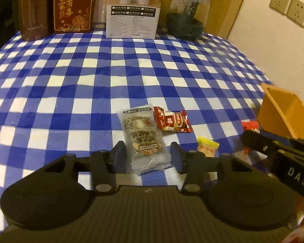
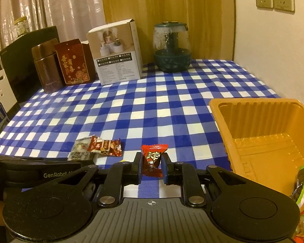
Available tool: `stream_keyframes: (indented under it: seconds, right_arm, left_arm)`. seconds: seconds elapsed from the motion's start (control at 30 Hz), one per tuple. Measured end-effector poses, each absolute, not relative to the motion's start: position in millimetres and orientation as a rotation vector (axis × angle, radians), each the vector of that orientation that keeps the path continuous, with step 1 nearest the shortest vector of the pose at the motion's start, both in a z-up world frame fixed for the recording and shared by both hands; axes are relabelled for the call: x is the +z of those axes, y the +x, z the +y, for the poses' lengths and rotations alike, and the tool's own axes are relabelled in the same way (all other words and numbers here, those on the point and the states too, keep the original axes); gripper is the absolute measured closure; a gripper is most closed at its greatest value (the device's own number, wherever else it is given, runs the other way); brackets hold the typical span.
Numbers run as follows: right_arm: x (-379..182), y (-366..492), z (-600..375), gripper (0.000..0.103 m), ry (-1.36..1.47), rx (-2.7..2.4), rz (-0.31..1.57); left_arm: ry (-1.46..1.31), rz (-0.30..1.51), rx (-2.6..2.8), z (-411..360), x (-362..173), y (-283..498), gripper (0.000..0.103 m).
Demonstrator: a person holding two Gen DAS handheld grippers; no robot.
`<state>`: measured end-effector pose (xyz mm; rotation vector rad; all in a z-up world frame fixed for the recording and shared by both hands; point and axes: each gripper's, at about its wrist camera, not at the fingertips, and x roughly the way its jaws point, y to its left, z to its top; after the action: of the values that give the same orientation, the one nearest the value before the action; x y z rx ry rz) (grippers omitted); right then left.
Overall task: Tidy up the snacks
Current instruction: 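Grasp the clear-wrapped cookie packet with the left tool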
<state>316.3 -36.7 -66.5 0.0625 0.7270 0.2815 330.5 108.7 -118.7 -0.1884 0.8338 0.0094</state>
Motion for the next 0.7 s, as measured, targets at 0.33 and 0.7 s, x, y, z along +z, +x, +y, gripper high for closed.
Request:
stream_keyframes:
  seconds: [0.33,0.7]
  right_arm:
    - [-67,318,-35,0.084,0.067,0.292,0.731]
    - [-67,318,-34,0.084,0.064,0.301,0.732]
  left_arm:
    - [-0.157,0.784,0.057,107,-123,337,0.053]
    - [-0.15,0.795,0.065,106,-125,336,0.06]
